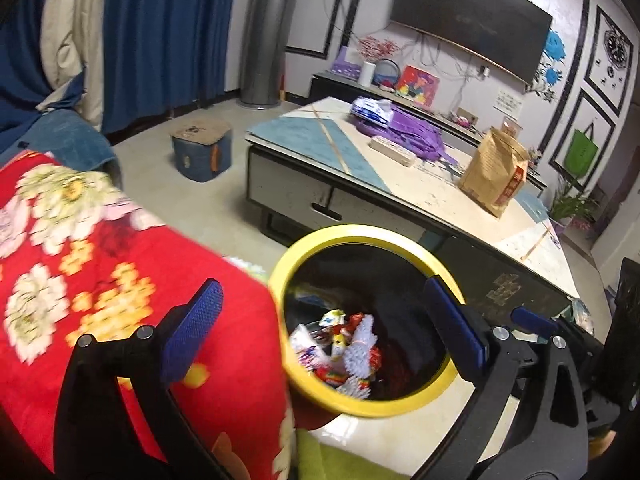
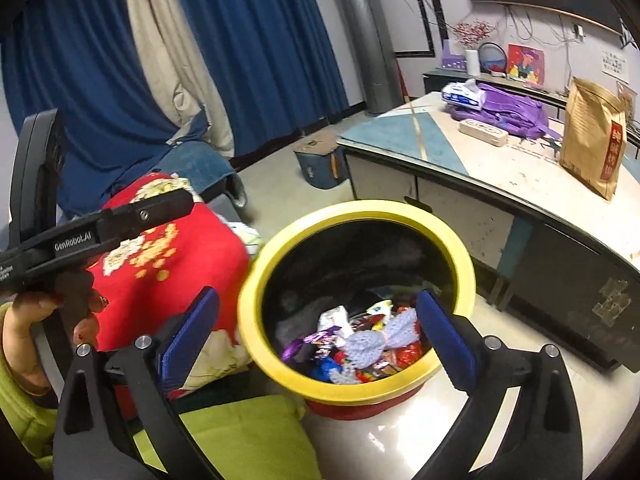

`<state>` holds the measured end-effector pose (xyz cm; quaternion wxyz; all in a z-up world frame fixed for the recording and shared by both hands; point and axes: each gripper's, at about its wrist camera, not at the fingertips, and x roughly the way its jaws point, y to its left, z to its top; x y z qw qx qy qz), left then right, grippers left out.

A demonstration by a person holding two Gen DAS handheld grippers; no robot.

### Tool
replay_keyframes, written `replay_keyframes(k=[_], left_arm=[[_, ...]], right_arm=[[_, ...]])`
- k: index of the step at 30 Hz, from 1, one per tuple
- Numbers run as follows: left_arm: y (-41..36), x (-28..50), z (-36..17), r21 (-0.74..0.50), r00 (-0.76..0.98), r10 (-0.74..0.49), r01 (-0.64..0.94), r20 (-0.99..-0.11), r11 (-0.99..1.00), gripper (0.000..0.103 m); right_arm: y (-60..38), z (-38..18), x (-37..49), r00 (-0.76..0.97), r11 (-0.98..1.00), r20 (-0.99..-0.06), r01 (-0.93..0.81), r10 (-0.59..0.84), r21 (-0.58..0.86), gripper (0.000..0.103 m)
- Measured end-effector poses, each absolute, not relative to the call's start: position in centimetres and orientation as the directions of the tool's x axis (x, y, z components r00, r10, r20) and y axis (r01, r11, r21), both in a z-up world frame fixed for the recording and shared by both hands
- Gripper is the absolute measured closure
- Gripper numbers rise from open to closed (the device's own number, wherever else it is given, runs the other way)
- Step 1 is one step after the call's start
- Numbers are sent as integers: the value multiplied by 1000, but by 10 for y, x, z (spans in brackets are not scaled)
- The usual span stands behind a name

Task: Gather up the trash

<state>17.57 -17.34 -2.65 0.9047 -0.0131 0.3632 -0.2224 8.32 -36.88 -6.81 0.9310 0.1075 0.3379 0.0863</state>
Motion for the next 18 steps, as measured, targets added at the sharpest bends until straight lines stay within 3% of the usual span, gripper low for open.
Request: replay_keyframes(k=[10, 18], left_arm=[[-106, 125, -10, -156, 733, -313, 276, -604, 948, 11], [-65, 81, -8, -125, 802, -218, 179, -556, 976, 11]], right_arm=[[-322, -45, 64, 817, 971, -533, -129, 220, 202, 7], [-291, -38, 33, 903, 977, -396, -99, 168, 190, 6]])
